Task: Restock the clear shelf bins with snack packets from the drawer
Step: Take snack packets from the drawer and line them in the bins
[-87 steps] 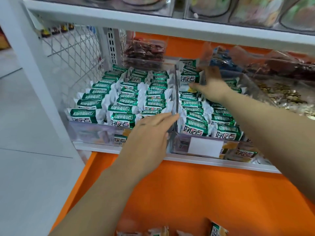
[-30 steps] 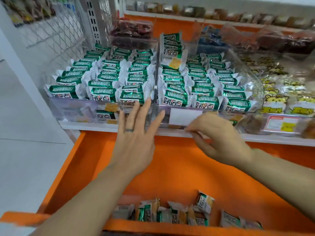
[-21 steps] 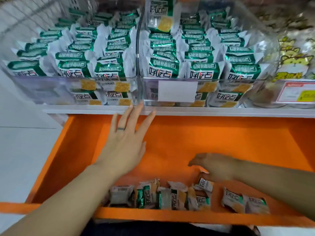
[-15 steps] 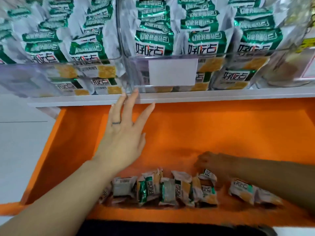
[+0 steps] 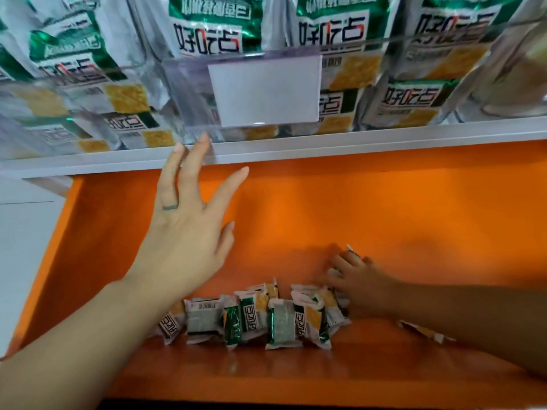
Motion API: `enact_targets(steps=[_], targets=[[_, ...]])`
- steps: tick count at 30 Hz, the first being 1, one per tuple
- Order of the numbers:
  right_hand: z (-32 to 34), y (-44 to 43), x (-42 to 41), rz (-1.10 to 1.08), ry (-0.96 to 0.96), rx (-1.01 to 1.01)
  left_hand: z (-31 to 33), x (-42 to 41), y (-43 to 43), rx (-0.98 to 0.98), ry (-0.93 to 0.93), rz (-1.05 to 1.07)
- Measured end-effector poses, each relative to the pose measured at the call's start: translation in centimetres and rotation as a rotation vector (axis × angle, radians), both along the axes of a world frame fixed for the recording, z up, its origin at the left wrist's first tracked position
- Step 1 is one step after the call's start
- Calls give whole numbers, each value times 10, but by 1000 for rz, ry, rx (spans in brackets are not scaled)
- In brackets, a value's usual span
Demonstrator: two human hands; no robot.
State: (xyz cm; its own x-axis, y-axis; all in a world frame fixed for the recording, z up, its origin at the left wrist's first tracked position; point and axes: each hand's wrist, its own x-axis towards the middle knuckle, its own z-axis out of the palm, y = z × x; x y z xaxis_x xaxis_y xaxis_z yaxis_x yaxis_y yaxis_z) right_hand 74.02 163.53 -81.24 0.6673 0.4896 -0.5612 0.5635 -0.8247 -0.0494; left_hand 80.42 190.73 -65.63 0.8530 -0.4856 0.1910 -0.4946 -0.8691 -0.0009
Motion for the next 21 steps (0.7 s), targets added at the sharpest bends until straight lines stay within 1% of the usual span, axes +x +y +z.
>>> enact_targets(steps=[1,2,3,4,6,8,11,14,16,18,21], targets=[[1,-5,7,-20,-13,-34,0,0,0,-3,-1,-2],[1,-8,13,-43,-77,-43,0,0,1,-4,-5,-5],[3,-12,18,-79,-82,-48,1,0,1,-4,-9,-9],[2,-16,22,-132,-100,-16,1,0,2,-4,-13,-12],[-2,-27,25,-264,-61,-36,3,0,3,-3,-19,-13],[-2,-33,25,-324,-1,-22,3,-1,3,3,-22,-15],[-1,-31,22,-273,101,-74,3,-1,3,3,-18,-17],[0,-25,23,-223,80,-101,3,-1,2,-1,-18,-20],[8,-22,29,-195,85,-85,3,-1,2,-2,-18,-20],[24,-18,35,-145,105,-22,2,0,3,-5,-20,-19],[52,-7,35,61,192,53,1,0,2,-5,-24,-18]])
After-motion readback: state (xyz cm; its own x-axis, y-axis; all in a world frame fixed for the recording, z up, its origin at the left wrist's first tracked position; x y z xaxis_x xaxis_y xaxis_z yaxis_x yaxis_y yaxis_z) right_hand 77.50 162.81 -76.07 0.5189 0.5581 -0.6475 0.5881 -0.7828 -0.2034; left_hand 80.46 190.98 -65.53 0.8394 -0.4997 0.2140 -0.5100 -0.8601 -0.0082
